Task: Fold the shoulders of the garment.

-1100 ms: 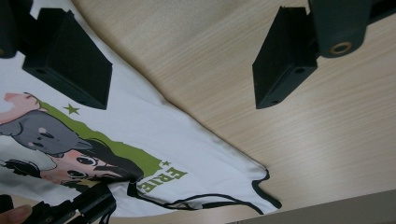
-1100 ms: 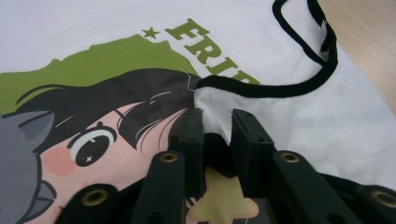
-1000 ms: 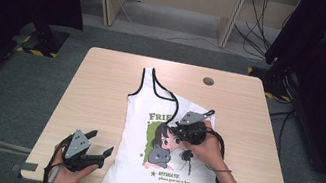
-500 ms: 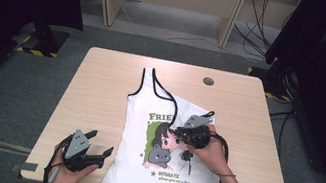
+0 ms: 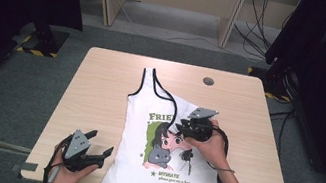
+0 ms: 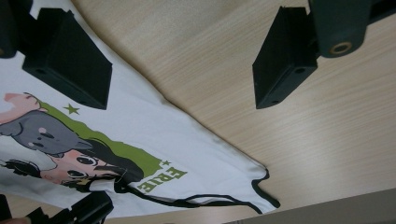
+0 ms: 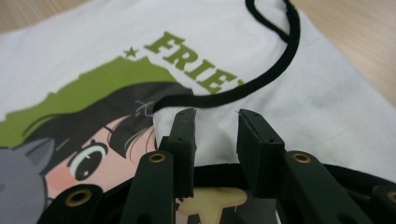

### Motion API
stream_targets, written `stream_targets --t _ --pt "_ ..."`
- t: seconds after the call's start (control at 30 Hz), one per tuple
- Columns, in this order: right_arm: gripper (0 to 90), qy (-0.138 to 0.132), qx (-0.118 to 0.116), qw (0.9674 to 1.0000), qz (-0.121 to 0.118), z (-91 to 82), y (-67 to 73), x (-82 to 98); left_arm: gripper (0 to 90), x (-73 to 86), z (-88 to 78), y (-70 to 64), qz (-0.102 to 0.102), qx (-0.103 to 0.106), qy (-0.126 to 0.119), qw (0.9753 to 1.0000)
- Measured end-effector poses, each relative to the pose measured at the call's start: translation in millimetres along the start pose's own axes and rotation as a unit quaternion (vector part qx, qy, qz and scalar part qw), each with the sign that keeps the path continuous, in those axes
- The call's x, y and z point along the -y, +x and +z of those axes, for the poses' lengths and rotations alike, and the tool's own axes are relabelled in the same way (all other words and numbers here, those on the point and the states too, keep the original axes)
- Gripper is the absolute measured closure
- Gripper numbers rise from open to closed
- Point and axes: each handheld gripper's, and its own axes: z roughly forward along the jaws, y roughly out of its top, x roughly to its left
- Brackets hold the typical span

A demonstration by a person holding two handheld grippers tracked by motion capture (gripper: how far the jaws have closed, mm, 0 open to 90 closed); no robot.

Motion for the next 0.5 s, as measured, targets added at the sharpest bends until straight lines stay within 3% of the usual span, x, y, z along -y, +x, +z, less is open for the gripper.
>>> stream_targets --t 0.07,0.13,0.27,0.5 --pt "67.4 0.012 0.008 0.9998 -0.012 4.6 2.5 4.1 19.1 0.0 0.1 0.1 -0.001 0.0 0.0 1.0" --pt "66.0 0.005 0.009 0.9999 -0.008 4.4 2.7 6.3 19.1 0.0 0.1 0.2 0.0 0.0 0.0 1.0" --pt "58.4 0.0 0.022 0.9997 -0.015 0.9 1.6 5.2 19.1 0.0 0.0 0.0 0.001 0.0 0.0 1.0" --pt "40.8 -0.021 0.05 0.9985 -0.005 -14.8 -2.9 -0.6 19.0 -0.1 0.1 -0.1 0.001 -0.001 0.002 1.0"
